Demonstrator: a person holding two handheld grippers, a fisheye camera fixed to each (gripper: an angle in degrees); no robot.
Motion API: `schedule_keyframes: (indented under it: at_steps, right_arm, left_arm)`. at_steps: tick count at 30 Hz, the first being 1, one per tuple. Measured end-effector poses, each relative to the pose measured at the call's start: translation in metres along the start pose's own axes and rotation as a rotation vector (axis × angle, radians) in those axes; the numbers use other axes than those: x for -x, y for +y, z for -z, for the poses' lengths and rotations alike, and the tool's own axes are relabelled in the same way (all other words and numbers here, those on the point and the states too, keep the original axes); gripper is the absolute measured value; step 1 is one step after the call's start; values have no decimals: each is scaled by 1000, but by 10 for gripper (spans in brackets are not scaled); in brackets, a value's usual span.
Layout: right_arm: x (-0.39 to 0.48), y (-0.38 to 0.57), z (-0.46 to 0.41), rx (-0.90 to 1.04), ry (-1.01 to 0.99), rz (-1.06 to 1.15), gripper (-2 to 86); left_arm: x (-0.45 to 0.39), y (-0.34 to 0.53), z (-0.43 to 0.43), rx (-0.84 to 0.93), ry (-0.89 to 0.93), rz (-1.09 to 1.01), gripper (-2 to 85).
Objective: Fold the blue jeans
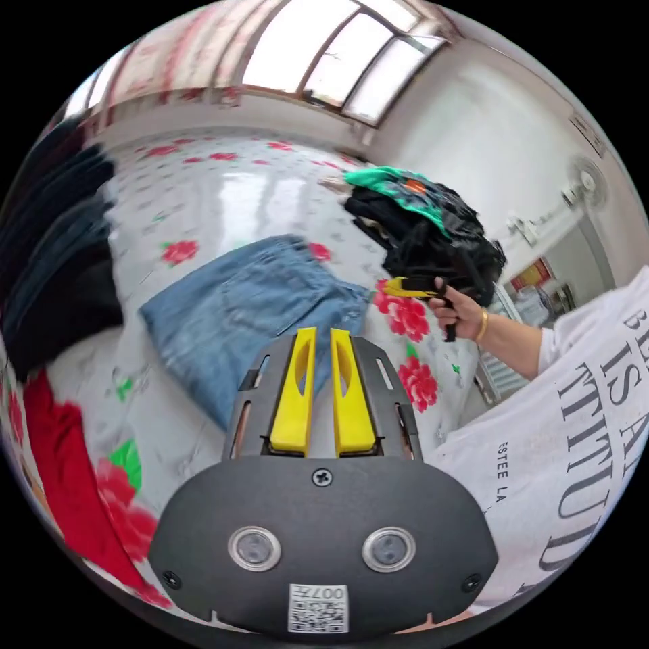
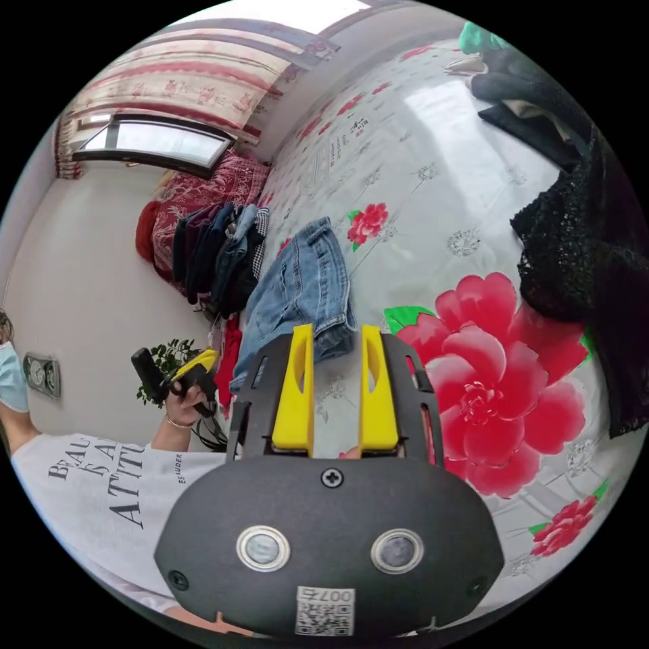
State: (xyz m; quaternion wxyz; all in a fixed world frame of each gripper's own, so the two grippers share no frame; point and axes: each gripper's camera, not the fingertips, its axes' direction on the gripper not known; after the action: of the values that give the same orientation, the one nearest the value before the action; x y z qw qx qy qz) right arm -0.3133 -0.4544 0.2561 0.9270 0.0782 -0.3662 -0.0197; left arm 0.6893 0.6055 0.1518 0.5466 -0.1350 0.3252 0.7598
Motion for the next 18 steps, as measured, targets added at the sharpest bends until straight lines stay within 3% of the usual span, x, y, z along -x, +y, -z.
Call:
schedule_keyframes:
  at_steps: [6, 13, 16, 18]
  right_arm:
    - [-19, -16, 0, 29, -62, -21, 105]
    - [-14, -42, -54, 250, -115, -83, 80]
    - [-6, -45, -42, 299, -157, -88, 63]
    - [18, -47, -25, 275, -251, -25, 57]
  left_arm:
    - [94, 56, 32, -4, -78, 389, 104]
    - [129, 44, -36, 150, 169, 480, 93]
    - [138, 37, -37, 146, 194, 518, 49]
    - [131, 21, -5, 27, 304, 429, 39]
